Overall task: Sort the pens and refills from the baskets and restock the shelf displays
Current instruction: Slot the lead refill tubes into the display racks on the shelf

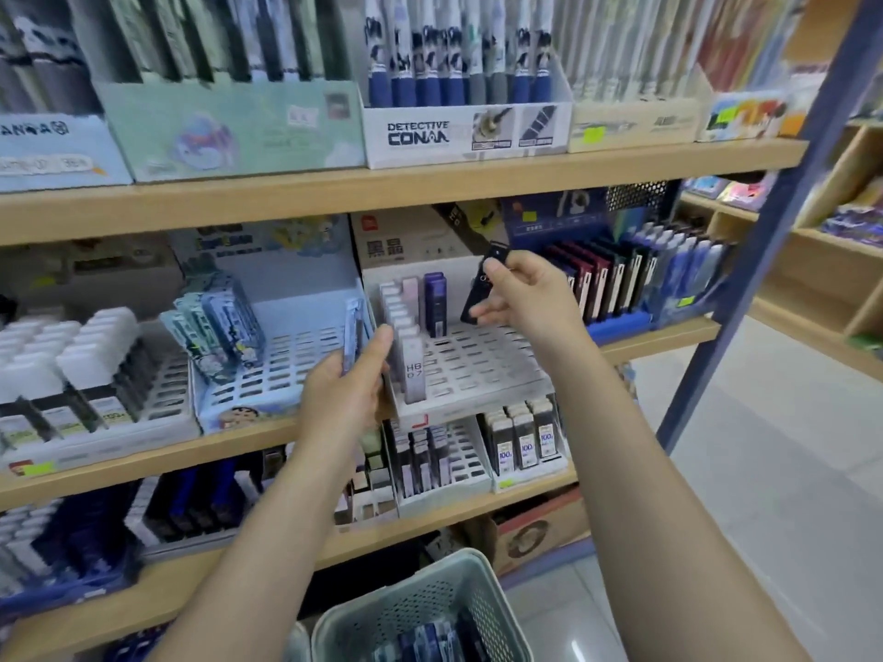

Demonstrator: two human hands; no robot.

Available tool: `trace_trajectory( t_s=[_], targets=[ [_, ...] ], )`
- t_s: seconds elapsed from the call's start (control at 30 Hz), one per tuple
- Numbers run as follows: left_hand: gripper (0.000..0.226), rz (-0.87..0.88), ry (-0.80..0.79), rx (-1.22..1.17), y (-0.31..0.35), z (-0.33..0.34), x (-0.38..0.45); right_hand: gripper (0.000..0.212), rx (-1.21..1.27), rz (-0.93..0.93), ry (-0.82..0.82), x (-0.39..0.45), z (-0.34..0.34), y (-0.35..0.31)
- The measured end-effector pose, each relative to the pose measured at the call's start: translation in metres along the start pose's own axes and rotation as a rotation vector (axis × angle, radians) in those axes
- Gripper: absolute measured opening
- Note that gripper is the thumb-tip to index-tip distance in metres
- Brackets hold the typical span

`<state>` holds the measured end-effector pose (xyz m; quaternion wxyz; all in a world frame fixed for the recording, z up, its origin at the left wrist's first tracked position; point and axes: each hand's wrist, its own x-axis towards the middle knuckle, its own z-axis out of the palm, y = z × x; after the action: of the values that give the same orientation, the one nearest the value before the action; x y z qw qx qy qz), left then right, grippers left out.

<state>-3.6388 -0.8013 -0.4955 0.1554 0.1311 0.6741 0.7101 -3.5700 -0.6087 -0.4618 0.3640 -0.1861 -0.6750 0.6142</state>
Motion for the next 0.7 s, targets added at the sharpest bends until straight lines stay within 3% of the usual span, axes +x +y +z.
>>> trace_trajectory(
  t_s=[0.23,0.47,0.7],
  targets=[
    [0.034,-0.008,0.032,-0.039,0.005,0.01,0.02,0.005,-0.034,0.025,-0.013,0.021,0.015,0.028],
    [0.055,-0.036,-0.064,-0.046,-0.006,0.006,0.033,0.006,-0.015,0.066,-0.027,0.03,0.011,0.038],
    [0.063,-0.036,-0.081,-0.033,-0.006,0.004,0.033,0.016,-0.271,0.017,0.002,0.028,0.014,0.033]
  ],
)
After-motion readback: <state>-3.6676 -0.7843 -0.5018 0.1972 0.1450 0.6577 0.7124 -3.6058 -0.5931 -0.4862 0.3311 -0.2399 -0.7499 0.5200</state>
